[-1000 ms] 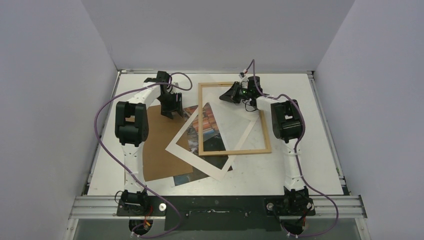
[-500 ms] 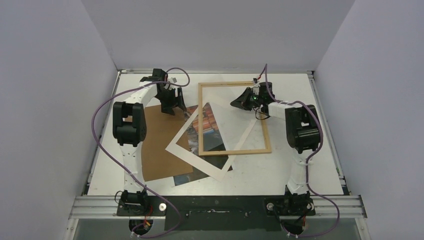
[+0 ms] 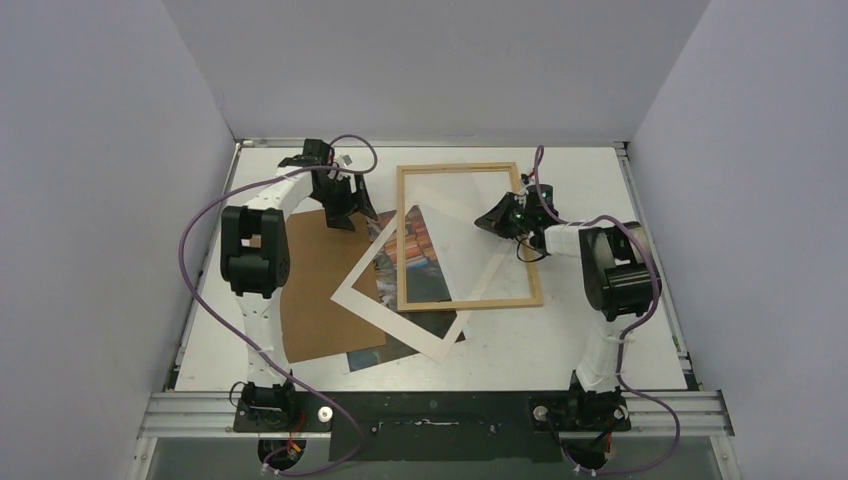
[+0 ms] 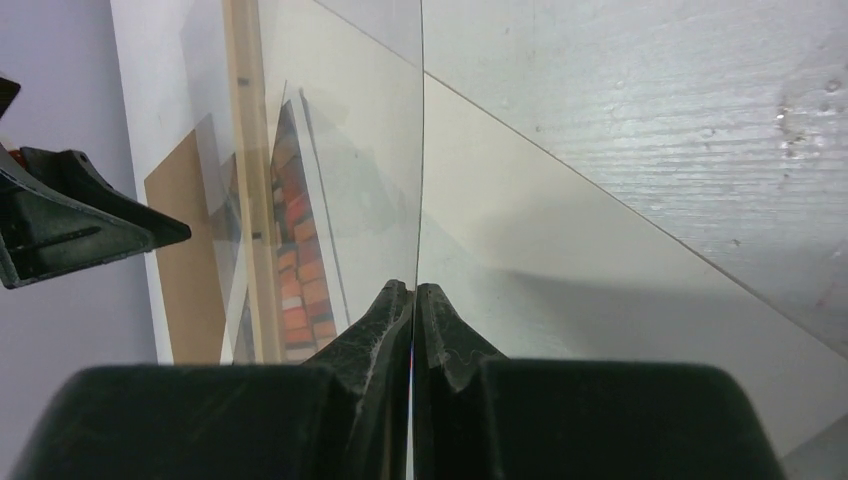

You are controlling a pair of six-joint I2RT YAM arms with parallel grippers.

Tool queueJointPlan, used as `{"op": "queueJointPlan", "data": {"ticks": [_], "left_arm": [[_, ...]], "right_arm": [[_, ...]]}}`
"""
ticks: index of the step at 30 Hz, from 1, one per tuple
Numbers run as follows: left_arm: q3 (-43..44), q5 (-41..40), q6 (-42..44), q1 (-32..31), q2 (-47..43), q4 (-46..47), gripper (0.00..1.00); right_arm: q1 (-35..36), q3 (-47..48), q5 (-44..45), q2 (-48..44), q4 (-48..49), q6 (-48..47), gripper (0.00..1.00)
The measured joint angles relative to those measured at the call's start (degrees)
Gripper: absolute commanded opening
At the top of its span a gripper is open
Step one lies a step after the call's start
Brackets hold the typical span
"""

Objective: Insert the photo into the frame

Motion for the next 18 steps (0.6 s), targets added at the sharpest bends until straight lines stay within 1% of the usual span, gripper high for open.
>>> {"op": "queueJointPlan", "data": {"ticks": [10,18], "left_arm": [[-2.3,0.9,-3.0,-1.2,0.0,1.7,0.68],[-1.5,2.1,-4.2,-1.9,0.5,2.7,0.61]], "right_arm": [[0.0,-5.8,6.7,-7.6,3.4,0.0,0.00],[-0.6,-7.9,8.9,-10.4,4.0,-1.3,0.00]]}}
